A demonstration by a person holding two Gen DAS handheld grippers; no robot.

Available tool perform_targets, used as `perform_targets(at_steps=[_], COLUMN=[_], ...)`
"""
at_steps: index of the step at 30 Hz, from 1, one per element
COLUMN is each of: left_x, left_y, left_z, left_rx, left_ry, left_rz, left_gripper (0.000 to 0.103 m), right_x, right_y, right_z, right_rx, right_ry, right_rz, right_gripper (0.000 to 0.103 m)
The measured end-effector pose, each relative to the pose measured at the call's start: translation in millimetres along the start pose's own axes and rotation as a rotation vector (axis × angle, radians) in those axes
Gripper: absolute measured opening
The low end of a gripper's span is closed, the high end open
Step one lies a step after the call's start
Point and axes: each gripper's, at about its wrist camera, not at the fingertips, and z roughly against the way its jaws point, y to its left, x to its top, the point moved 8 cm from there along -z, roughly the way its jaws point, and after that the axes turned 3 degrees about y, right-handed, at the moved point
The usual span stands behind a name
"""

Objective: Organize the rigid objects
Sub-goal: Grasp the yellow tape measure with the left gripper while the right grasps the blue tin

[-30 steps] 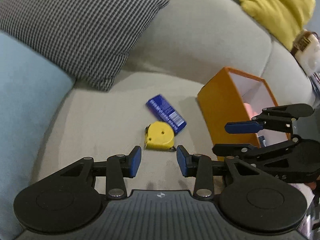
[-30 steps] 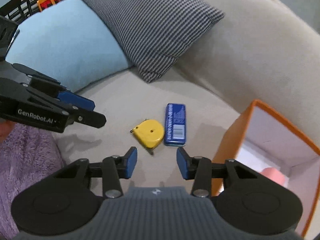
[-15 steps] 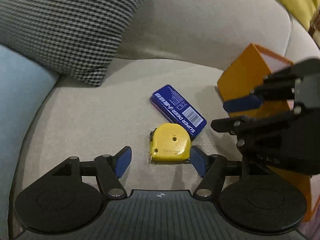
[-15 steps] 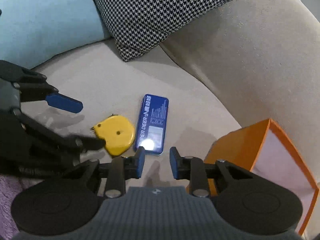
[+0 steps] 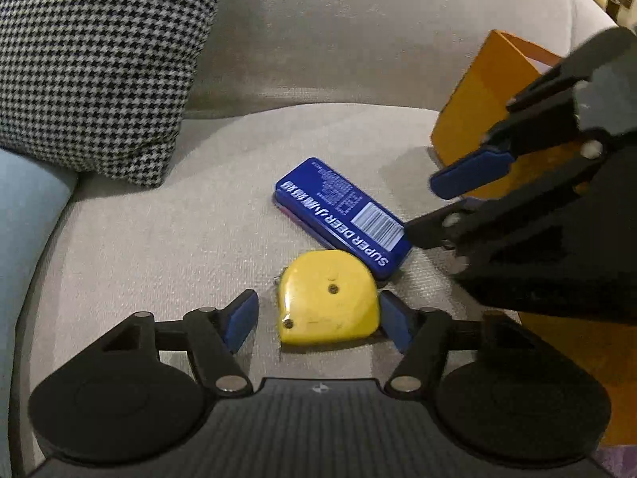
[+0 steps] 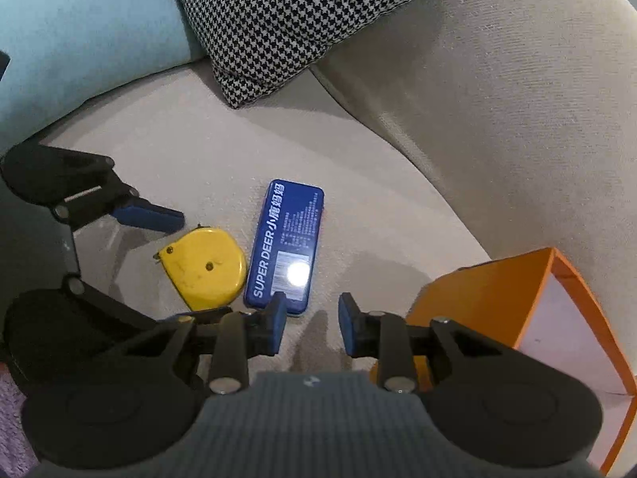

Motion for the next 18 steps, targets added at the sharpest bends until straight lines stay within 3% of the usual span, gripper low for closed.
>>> perform_targets(at_steps=[1,9,15,18], left_x=[0.7,-1.0,-3.4,-3.4], left_y=[0.6,37.3,65.2,64.8], left_z=[-0.6,9.6,17.0,14.6], left_rx=[0.005,0.043,-0.058,-0.045], left_ry=[-0.005,-0.026,-0.055,-0.054], left_rz=[0.001,0.1,0.244,0.239], left_gripper=[0.062,0.061,0.062,0.065], right_x=[1.9,19.3,29.1,31.0], right_y=[0.3,3.4,0.4,-4.7], right_z=[-1.4,-11.0,-16.9,-22.7], right_rx=[0.006,0.068,0.108,0.118], right_ry=[-0.001,-0.014,-0.024,-0.015], right_rz=[-0.008,-0.124,-0.206,-0.228], right_gripper=[0.034,0.052,0.064,0.064])
